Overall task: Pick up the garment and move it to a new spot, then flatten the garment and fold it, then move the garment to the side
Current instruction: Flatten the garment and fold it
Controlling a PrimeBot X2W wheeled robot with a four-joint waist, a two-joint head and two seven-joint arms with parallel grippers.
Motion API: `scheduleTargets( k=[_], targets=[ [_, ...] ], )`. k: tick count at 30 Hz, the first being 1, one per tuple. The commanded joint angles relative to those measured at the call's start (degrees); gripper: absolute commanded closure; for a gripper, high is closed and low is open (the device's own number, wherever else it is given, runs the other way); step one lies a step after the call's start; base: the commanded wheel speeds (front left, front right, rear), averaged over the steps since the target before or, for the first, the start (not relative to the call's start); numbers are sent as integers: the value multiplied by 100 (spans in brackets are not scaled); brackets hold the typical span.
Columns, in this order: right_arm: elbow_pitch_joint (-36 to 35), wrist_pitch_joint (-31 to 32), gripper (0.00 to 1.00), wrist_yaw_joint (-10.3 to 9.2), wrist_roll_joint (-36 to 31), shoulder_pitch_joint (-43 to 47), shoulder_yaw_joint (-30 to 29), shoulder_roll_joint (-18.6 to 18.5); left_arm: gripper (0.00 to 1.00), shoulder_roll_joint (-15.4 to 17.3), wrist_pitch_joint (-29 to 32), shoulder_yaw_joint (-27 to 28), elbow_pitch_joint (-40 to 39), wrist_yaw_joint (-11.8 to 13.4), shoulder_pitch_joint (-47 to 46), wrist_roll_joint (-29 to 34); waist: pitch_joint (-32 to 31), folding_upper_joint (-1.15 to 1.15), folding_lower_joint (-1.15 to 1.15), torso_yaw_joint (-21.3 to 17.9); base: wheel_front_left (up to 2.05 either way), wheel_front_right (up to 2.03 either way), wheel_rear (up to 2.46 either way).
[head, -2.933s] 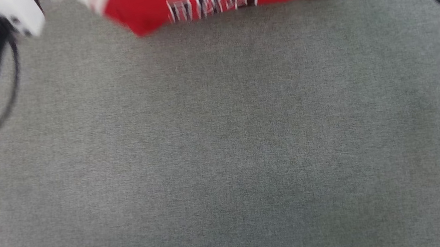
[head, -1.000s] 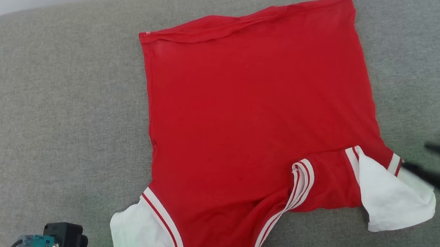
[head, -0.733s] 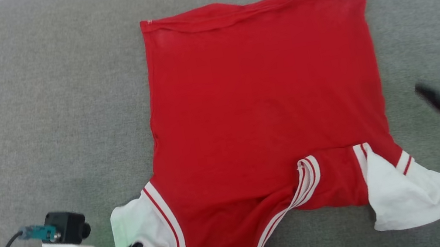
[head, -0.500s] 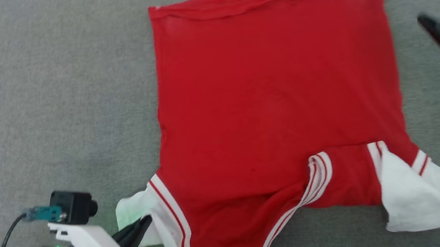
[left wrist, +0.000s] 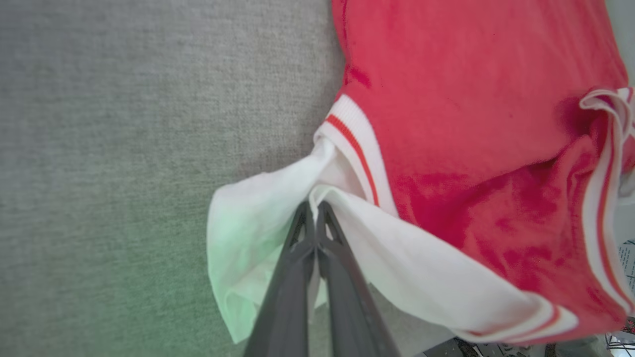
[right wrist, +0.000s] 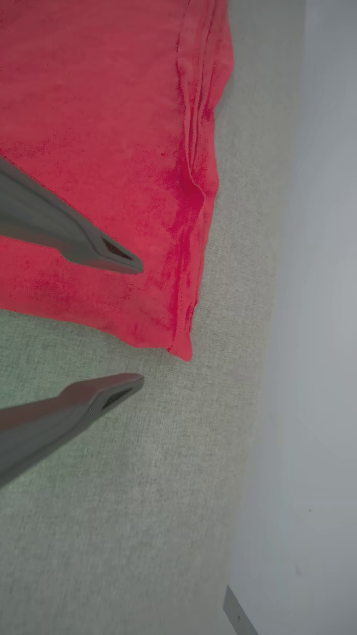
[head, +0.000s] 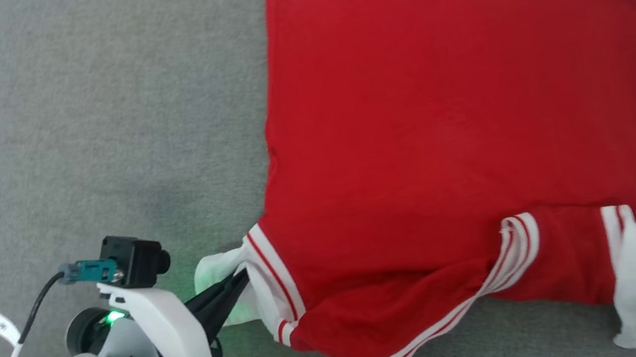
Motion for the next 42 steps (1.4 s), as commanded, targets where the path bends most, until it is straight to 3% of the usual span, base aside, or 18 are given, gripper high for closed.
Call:
scheduleTargets(
  k=[1,12,13,14,15,25,32,42],
  targets=[
    [334,90,0,-2,-123,-202,-42,-9,100,-77,-5,3,56,-55,-101,77,136,0,0,153,0,0,0],
    [2114,1013,0,-2,-493,-496,-57,178,100,-414,-30,-43,422,-310,-249,47,310,0,0,390,0,0,0],
    [2202,1061,5,-2,-492,-486,-68,165,100,-431,-34,-39,449,-331,-259,35,313,0,0,394,0,0,0],
    [2248,1070,65,-2,-491,-480,-62,158,100,-447,-32,-35,475,-342,-271,23,314,0,0,393,0,0,0],
    [2279,1068,100,-2,-480,-485,-37,144,100,-454,-38,-28,502,-359,-274,18,309,0,0,387,0,0,0],
    [1822,801,100,-6,-52,-420,410,-112,100,-217,-192,104,558,-290,-114,-52,75,0,0,34,0,0,0],
    [710,889,100,-7,826,170,978,-403,100,110,-248,194,347,-130,20,-54,-181,0,0,-400,0,0,0],
    [-1321,1323,100,-5,1846,1844,1181,-724,100,536,-235,287,-55,164,224,-141,-438,0,0,-986,0,0,0]
  ],
)
